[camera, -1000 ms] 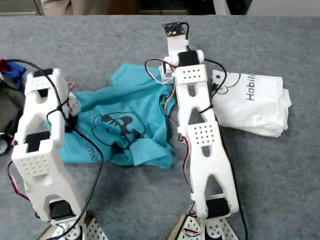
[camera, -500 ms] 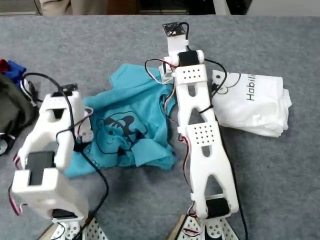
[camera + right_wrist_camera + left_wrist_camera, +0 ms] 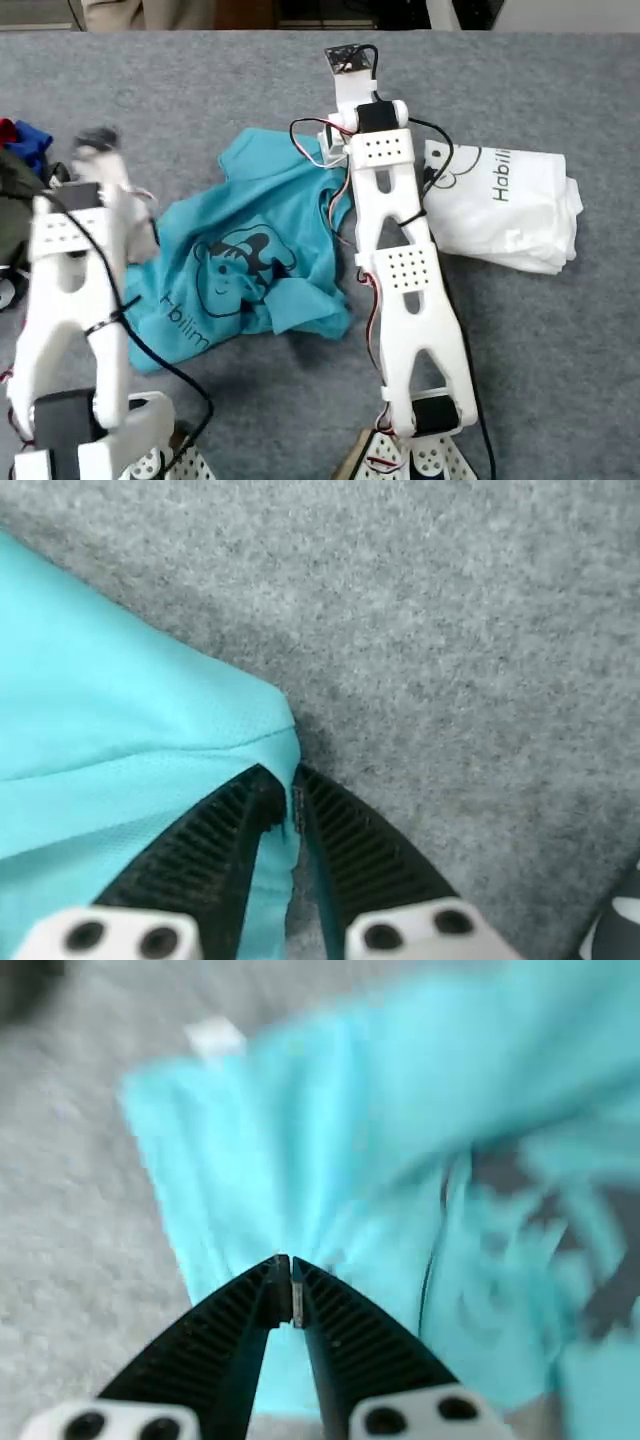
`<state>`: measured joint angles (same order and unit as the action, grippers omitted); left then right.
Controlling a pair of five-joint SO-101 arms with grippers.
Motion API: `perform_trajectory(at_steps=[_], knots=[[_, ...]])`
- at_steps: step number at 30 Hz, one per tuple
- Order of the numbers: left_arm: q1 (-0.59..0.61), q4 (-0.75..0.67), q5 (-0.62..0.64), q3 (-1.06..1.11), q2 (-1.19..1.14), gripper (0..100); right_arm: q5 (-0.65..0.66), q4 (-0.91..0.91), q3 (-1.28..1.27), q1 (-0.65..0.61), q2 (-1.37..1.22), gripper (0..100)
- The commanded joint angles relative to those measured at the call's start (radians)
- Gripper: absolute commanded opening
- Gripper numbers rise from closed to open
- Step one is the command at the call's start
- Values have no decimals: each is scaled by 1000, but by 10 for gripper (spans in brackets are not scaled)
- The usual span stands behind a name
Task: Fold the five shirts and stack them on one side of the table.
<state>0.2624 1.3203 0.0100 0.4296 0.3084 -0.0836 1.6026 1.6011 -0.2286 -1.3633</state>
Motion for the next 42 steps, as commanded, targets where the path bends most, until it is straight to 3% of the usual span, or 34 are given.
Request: perform_trajectory(at_steps=[1,6,16,27,34,42], knots=[[104,-58,164,-146,-19,60,11,-21,44,4,4,5],[184,-89,370,-206,-217,183,11,-21,44,5,4,5],[190,-87,486,-290,-504,189,11,-21,44,5,4,5],[215,-87,575,-327,-536,193,11,-21,44,5,4,5],[304,-86,652,-325,-545,193,11,-21,44,5,4,5],[288,-92,660,-331,-547,193,11,-21,44,5,4,5]])
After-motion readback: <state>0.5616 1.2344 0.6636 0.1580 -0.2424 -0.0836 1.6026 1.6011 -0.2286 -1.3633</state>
